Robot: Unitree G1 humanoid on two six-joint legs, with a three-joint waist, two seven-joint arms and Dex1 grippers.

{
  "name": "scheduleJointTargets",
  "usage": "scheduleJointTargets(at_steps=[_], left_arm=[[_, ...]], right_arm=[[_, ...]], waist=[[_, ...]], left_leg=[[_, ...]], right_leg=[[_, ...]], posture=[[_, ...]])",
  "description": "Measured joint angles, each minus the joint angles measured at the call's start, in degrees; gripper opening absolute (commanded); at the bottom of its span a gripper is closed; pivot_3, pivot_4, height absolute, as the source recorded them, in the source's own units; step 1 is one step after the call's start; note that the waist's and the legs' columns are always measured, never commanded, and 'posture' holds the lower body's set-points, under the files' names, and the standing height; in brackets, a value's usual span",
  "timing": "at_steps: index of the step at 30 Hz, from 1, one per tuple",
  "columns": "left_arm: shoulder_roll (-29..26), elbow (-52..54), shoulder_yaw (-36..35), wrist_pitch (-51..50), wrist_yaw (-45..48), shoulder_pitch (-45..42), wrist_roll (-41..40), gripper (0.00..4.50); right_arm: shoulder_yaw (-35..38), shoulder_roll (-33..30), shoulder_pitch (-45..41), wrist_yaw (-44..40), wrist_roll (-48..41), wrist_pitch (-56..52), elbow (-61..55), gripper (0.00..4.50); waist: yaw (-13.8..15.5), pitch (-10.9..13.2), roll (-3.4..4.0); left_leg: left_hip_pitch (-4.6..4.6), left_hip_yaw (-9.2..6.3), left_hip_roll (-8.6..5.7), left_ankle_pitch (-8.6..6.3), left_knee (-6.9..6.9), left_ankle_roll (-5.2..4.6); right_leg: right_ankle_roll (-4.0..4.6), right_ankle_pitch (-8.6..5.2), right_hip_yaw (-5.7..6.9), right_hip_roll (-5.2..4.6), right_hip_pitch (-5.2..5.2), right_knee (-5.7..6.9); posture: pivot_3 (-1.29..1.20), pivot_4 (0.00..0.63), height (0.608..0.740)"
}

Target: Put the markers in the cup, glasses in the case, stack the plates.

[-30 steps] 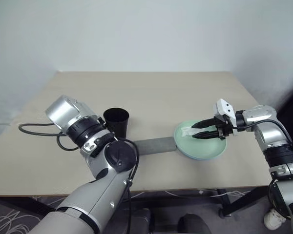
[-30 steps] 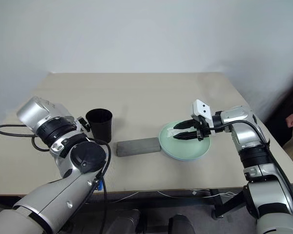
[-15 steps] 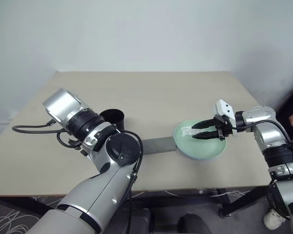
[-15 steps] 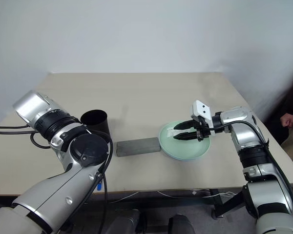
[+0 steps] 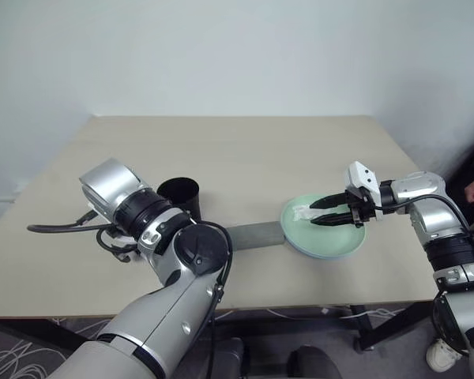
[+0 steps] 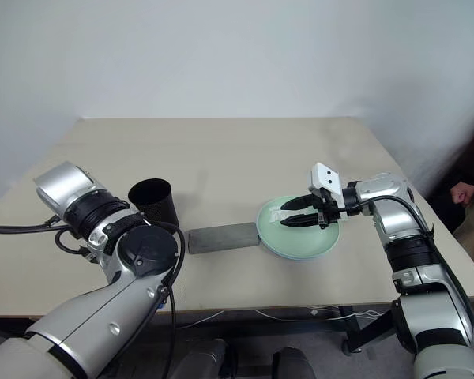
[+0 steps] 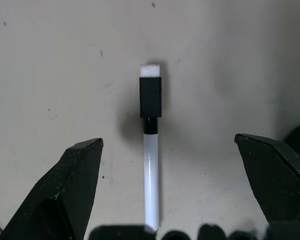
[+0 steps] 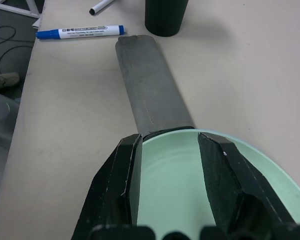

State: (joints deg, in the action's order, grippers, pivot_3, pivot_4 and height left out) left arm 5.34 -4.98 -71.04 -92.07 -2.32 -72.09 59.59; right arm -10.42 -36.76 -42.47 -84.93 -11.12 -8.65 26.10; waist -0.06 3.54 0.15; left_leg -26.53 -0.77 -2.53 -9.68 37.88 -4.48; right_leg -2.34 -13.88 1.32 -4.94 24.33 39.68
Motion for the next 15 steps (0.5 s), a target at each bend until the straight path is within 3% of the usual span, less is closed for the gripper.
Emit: scheduleJointTargets(at_steps=[8, 11, 15], left_arm=[[-0.01, 1.17, 0.16, -0.01, 3.32, 3.18, 0.61, 4.49], [-0.03, 2.15, 0.26, 0.02, 3.63, 3.99, 0.24, 3.89], [-0.05, 3.20, 0.25, 0.14, 3.58, 4.72, 0.18, 2.53]], right_arm=[[0.00, 0.00, -0.33, -0.02, 0.09, 0.13, 0.06, 1.92], [0.00, 0.00, -0.34, -0.02, 0.10, 0.14, 0.06, 1.92], [0.00, -0.03, -0.34, -0.02, 0.10, 0.14, 0.14, 1.92]], waist=[[-0.01, -0.02, 0.03], [-0.09, -0.05, 0.10], [-0.05, -0.07, 0.14]], left_leg=[[0.01, 0.00, 0.02, 0.00, -0.01, 0.00], [0.03, 0.00, 0.05, -0.01, -0.09, 0.00], [0.05, -0.03, 0.06, -0.01, -0.21, 0.01]], right_leg=[[0.01, 0.01, 0.00, -0.01, -0.01, 0.00], [0.06, 0.04, 0.00, 0.01, 0.02, 0.00], [0.19, 0.12, 0.06, 0.00, 0.04, 0.01]], posture=[[0.00, 0.000, 0.695], [0.00, 0.000, 0.695], [0.00, 0.000, 0.695]])
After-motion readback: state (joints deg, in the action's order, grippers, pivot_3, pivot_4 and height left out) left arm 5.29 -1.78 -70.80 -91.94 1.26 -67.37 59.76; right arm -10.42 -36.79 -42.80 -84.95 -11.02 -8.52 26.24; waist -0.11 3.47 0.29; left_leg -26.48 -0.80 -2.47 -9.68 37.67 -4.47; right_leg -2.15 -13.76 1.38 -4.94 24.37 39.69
